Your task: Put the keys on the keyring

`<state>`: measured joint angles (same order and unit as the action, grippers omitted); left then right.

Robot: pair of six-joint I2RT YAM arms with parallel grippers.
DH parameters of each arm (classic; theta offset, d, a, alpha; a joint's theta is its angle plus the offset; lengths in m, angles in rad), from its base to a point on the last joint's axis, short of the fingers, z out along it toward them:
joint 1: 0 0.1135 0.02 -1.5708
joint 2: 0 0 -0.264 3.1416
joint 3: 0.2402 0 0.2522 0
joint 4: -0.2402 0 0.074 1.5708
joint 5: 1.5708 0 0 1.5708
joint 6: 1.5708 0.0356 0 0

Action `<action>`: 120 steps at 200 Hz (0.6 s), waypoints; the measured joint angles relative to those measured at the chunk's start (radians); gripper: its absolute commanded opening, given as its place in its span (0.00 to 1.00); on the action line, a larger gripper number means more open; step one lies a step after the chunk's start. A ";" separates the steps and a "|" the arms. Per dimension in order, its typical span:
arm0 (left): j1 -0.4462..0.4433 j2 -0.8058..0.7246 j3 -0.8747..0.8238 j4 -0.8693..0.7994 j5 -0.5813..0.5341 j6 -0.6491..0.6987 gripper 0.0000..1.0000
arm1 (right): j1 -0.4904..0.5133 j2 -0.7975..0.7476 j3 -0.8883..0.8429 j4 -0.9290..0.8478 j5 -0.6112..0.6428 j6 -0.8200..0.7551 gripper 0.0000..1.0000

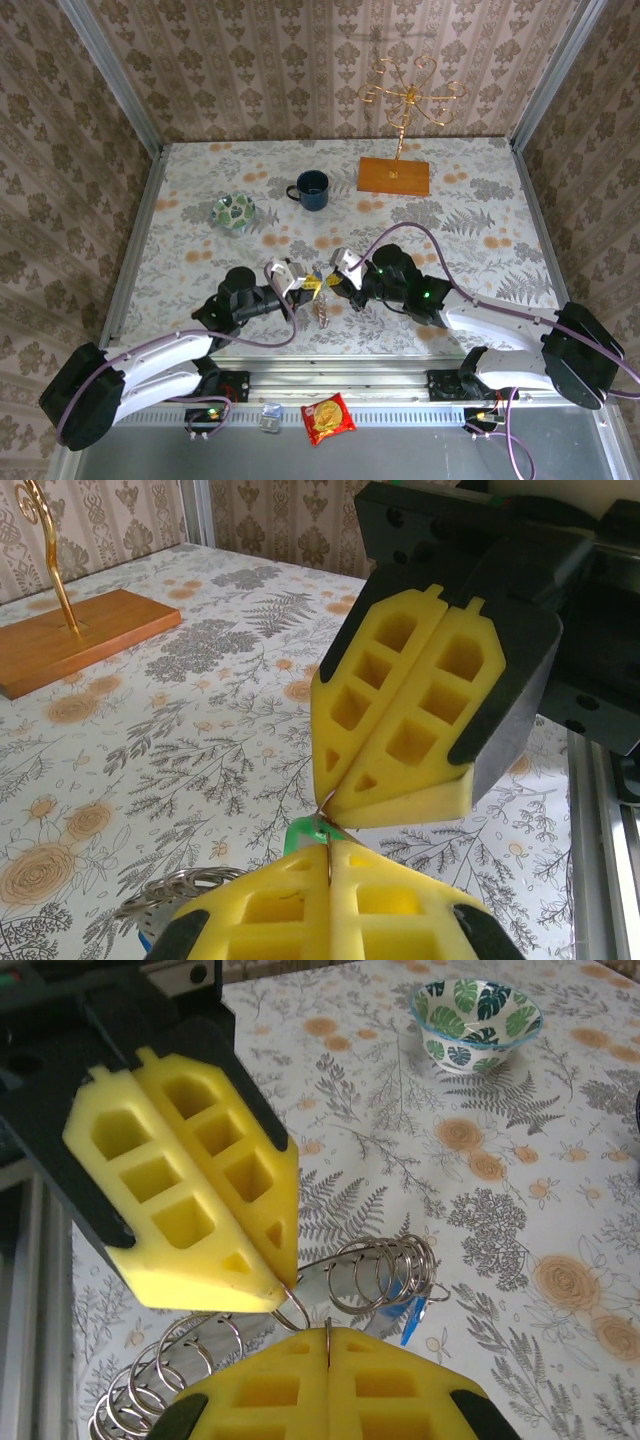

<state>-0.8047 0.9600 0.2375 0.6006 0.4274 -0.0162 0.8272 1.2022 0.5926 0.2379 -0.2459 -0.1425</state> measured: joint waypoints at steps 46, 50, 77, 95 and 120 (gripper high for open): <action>-0.002 0.001 -0.048 0.098 -0.010 -0.018 0.00 | -0.038 -0.039 -0.054 0.037 -0.054 0.095 0.00; -0.003 0.001 -0.052 0.109 -0.010 -0.019 0.00 | -0.041 -0.039 -0.059 0.044 -0.062 0.100 0.00; -0.008 0.030 -0.064 0.175 -0.009 -0.027 0.00 | -0.056 -0.036 -0.084 0.075 -0.128 0.150 0.00; -0.009 0.059 -0.066 0.217 -0.009 -0.034 0.00 | -0.064 -0.023 -0.084 0.111 -0.168 0.177 0.00; -0.015 0.094 -0.066 0.260 -0.007 -0.037 0.00 | -0.071 0.000 -0.085 0.157 -0.198 0.204 0.00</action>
<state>-0.8200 1.0538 0.1715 0.8604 0.4206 -0.0536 0.7559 1.2018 0.5072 0.3950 -0.4442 0.0612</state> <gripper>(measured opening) 0.057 0.053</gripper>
